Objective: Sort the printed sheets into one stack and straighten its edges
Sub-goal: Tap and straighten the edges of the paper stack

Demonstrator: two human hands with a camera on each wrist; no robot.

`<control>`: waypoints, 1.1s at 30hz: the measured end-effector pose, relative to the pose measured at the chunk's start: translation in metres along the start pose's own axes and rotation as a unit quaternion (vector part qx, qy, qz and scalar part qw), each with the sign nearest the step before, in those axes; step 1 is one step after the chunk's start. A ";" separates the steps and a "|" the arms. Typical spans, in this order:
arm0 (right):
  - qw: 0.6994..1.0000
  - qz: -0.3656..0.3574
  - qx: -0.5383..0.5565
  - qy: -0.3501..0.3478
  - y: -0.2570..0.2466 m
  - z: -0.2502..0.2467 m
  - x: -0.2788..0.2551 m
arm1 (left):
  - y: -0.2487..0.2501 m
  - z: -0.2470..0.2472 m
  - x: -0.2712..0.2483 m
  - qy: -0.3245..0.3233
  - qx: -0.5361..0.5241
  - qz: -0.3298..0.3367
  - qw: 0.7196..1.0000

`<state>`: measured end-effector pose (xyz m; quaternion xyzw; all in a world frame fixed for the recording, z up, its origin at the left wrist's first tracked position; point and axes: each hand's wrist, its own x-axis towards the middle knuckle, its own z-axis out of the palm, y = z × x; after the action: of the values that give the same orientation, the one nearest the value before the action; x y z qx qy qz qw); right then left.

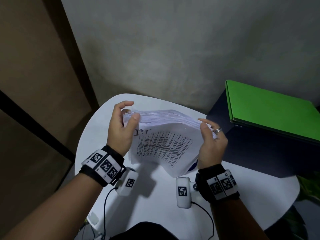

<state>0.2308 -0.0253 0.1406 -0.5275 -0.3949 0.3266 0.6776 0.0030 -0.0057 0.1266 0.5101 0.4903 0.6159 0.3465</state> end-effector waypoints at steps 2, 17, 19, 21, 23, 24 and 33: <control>1.000 0.003 0.011 0.002 0.000 0.000 0.001 | 0.004 0.003 0.000 0.028 0.003 0.018 0.999; 0.992 0.006 -0.046 -0.114 0.014 -0.024 -0.005 | -0.007 -0.019 0.006 -0.153 0.012 -0.022 0.988; 0.992 0.044 -0.053 -0.106 0.016 -0.023 -0.008 | -0.006 -0.014 0.007 -0.130 0.018 -0.021 0.991; 0.993 0.065 -0.048 -0.088 0.017 -0.022 -0.008 | -0.003 -0.010 0.007 -0.094 0.003 -0.017 0.995; 0.994 0.062 -0.039 -0.081 0.014 -0.024 -0.008 | -0.003 -0.012 0.008 -0.069 -0.011 -0.018 0.997; 0.994 0.054 -0.038 -0.084 0.013 -0.027 -0.008 | -0.004 -0.015 0.008 -0.076 -0.016 -0.024 0.997; 0.993 0.024 -0.037 -0.109 0.006 -0.029 -0.017 | -0.023 -0.016 -0.015 -0.182 -0.022 -0.099 0.978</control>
<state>0.2476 -0.0517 0.1275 -0.5227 -0.4651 0.3834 0.6029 -0.0107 -0.0176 0.1004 0.5553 0.4534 0.4856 0.5003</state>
